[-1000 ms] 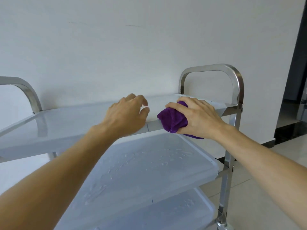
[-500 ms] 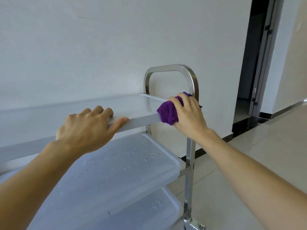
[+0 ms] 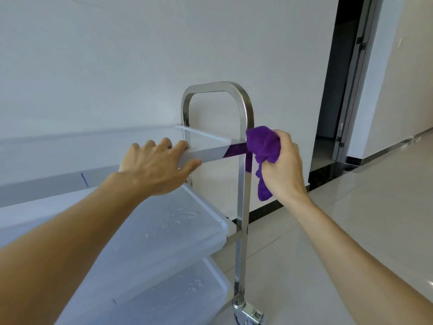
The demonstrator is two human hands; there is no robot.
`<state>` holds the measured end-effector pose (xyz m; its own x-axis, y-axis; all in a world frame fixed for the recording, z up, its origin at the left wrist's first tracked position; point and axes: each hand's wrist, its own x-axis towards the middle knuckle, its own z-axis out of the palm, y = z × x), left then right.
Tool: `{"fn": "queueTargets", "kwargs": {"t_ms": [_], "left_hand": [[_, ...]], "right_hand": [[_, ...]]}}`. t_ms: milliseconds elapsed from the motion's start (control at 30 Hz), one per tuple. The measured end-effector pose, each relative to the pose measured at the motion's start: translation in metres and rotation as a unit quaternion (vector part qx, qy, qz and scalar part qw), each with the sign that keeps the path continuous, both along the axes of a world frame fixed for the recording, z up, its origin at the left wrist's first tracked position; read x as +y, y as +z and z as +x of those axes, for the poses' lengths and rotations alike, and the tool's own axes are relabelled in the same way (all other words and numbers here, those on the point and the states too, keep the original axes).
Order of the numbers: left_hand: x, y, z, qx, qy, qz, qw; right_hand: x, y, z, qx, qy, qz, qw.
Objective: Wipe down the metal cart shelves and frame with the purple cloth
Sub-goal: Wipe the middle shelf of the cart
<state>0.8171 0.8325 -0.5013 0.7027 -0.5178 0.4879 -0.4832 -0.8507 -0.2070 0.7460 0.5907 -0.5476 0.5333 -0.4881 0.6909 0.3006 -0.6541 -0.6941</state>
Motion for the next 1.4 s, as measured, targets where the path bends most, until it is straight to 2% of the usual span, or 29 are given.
{"fn": "queueTargets", "kwargs": {"t_ms": [67,133,233,300,533,600,733,800,900,1133,1267,1400], "left_hand": [[-0.001,-0.003,0.004,-0.017,0.002,0.001,1.000],[0.002,-0.005,0.006,-0.032,-0.005,0.002,0.999],[0.002,-0.007,0.006,-0.051,-0.016,0.002,0.999],[0.004,-0.008,0.005,-0.061,-0.017,-0.001,0.998],[0.003,-0.016,0.005,-0.120,-0.001,0.009,0.993],[0.003,-0.017,0.007,-0.127,-0.001,0.009,0.992],[0.003,-0.018,0.007,-0.141,-0.002,0.013,0.990],[0.002,-0.018,0.007,-0.146,-0.003,0.017,0.989],[0.003,-0.017,0.006,-0.148,-0.004,0.019,0.989],[0.002,-0.018,0.007,-0.158,-0.009,0.018,0.987],[0.003,-0.019,0.008,-0.165,-0.011,0.019,0.986],[0.003,-0.018,0.009,-0.160,-0.014,0.020,0.987]], "right_hand": [[-0.022,0.004,0.008,0.026,-0.029,0.053,0.998],[-0.024,0.007,0.022,0.044,-0.004,0.077,0.996],[-0.003,-0.003,0.046,0.086,0.076,0.059,0.992],[0.008,-0.016,0.059,0.106,0.079,0.053,0.990],[0.017,-0.040,0.078,0.055,-0.106,-0.002,0.993],[0.024,-0.069,0.079,0.078,-0.131,0.007,0.988],[0.033,-0.146,0.067,0.171,-0.113,0.083,0.975],[0.032,-0.162,0.066,0.202,-0.113,0.102,0.967],[0.032,-0.148,0.072,0.205,-0.133,0.109,0.963],[0.026,-0.055,0.093,0.071,-0.158,0.089,0.981],[0.022,-0.072,0.091,0.050,-0.116,0.077,0.989],[0.015,-0.128,0.074,0.107,0.006,0.130,0.986]]}}
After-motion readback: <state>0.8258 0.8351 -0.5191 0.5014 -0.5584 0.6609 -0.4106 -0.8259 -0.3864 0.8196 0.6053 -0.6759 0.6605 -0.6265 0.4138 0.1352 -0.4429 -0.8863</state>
